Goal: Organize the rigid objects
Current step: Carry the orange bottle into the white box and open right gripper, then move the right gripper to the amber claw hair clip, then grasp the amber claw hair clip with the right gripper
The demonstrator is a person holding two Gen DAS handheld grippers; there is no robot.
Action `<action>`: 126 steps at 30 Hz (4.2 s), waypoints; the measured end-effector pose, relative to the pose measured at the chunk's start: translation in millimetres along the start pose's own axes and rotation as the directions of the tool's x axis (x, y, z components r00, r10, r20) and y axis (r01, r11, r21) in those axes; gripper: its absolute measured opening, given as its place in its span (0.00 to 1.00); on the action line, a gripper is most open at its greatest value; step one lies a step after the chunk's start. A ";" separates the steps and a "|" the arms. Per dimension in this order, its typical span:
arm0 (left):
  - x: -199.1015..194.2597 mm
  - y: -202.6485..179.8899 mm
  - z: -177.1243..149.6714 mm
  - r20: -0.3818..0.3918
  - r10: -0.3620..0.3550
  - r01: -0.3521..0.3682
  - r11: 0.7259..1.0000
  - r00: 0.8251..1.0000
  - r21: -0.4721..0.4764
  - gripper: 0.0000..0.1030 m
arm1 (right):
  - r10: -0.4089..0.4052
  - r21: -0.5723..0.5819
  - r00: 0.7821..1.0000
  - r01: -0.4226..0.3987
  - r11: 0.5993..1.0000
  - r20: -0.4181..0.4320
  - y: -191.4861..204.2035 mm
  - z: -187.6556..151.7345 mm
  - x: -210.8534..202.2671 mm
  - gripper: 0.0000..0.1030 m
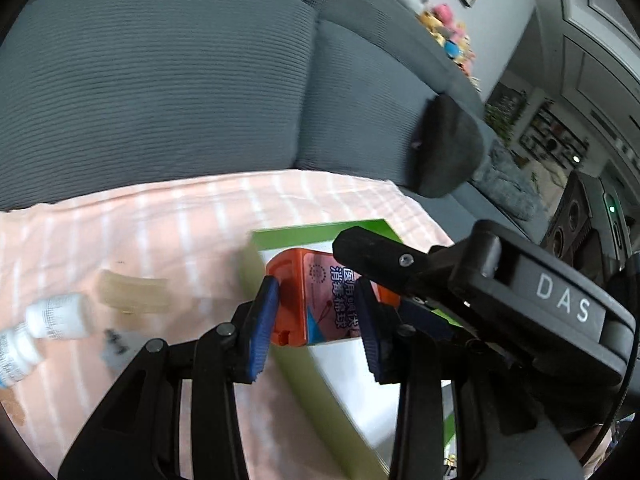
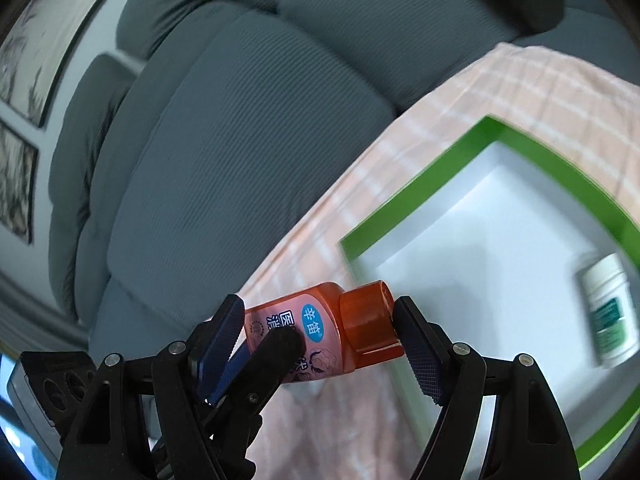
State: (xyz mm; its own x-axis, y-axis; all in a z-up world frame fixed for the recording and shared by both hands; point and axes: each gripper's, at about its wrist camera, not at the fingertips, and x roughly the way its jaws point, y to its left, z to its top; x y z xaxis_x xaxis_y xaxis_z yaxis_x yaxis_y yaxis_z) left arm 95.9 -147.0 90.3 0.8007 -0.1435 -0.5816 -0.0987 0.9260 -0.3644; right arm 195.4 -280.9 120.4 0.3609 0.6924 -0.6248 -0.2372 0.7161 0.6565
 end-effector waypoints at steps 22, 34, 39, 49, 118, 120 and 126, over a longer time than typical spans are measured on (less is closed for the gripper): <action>69.4 -15.5 -25.6 -0.239 -0.099 0.083 0.994 0.966 -0.076 0.43 | -0.305 0.094 0.952 0.306 0.947 -0.023 -57.3 9.2 -4.7 0.77; 11.6 -2.6 -16.3 -0.122 0.090 -0.090 0.996 0.989 0.004 0.69 | -0.249 0.028 0.968 0.248 0.968 0.039 -31.9 5.2 -12.7 0.78; -20.7 22.5 -17.2 -0.064 0.217 -0.216 0.976 0.974 0.020 0.71 | -0.159 -0.028 0.986 0.161 0.987 0.056 -10.9 -0.9 -14.1 0.78; -99.5 89.5 -24.7 0.004 0.433 -0.431 0.898 0.901 -0.081 0.73 | -0.099 -0.226 0.994 0.104 0.969 0.036 48.7 -28.5 -2.6 0.92; -152.1 274.0 -121.1 -0.176 0.302 -0.344 0.711 0.937 -0.614 0.27 | -0.044 -0.395 0.693 -0.357 0.846 -0.720 200.9 -228.4 233.2 0.55; -152.8 263.0 -119.3 -0.163 0.298 -0.335 0.733 0.941 -0.592 0.27 | -0.027 -0.395 0.713 -0.356 0.847 -0.700 197.7 -222.2 221.1 0.55; -156.6 226.1 -106.8 -0.109 0.297 -0.310 0.806 0.949 -0.504 0.27 | 0.007 -0.407 0.771 -0.344 0.846 -0.637 191.7 -203.7 183.6 0.55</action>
State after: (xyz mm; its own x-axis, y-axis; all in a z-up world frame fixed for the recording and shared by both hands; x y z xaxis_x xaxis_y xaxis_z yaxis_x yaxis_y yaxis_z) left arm -114.9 47.6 21.4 0.6659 0.1010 -0.7391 -0.6259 0.6148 -0.4799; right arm 32.4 1.6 45.4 -0.2977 0.5955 -0.7461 -0.6916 0.4042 0.5986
